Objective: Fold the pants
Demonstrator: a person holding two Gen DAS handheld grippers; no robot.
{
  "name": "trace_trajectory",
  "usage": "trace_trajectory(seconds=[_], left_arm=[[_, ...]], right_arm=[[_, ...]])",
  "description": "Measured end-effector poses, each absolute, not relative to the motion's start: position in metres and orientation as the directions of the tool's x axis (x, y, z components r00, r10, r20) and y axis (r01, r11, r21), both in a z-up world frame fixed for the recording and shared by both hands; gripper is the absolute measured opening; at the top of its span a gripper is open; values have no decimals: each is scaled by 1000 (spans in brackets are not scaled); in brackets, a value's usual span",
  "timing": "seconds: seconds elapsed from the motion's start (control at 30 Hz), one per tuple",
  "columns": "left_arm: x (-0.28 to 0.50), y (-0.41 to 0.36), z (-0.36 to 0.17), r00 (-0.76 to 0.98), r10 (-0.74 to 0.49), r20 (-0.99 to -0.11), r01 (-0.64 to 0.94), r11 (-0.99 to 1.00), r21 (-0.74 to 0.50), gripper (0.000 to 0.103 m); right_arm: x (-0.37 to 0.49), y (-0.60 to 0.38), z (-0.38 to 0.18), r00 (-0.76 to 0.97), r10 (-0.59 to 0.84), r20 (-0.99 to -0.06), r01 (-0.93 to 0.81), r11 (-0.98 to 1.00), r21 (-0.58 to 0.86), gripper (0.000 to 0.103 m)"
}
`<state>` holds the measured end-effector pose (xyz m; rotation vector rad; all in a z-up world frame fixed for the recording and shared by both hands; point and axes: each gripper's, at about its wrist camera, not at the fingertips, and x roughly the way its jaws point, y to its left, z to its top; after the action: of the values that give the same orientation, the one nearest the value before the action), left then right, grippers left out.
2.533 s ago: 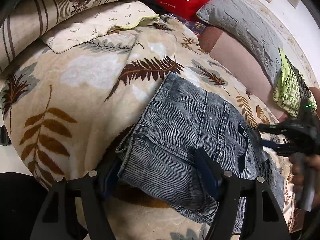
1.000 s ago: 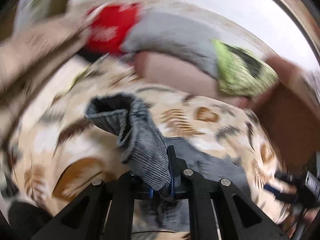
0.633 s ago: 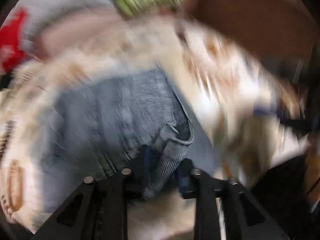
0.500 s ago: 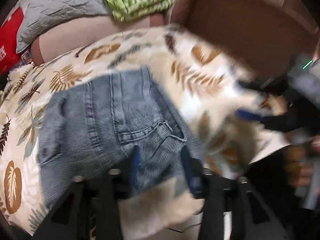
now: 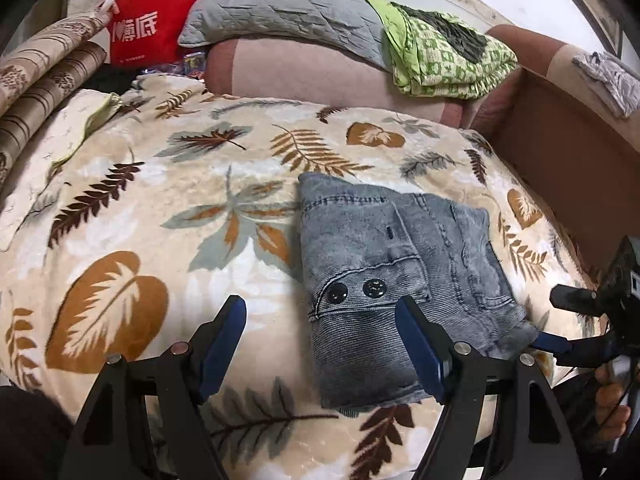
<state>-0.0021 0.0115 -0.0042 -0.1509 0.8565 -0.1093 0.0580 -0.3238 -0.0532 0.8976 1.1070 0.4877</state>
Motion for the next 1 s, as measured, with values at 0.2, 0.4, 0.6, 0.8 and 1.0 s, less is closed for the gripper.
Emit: trace_trajectory(seconds=[0.2,0.4,0.6,0.8,1.0], left_arm=[[14,-2,-34,593,-157,-790,71,987,-143,77],[10,7,-17,625,-181,-760,58,981,-186,77],[23,-25,-30,582,-94,-808,114,993,-33,78],[23,-16,-41,583,-108,-805,77,994,-77,82],[20,-9,-44,586,-146,-797,69,989,-131,82]], right_arm=[[78,-290,-59,330,652,-683,112,691,714,11],[57,-278,-2,461,495,-737,-47,843,536,8],[56,-295,-63,380,480,-791,30,848,529,12],[38,-323,-17,476,602,-642,38,715,698,47],[52,-308,-37,428,735,-526,127,527,840,89]])
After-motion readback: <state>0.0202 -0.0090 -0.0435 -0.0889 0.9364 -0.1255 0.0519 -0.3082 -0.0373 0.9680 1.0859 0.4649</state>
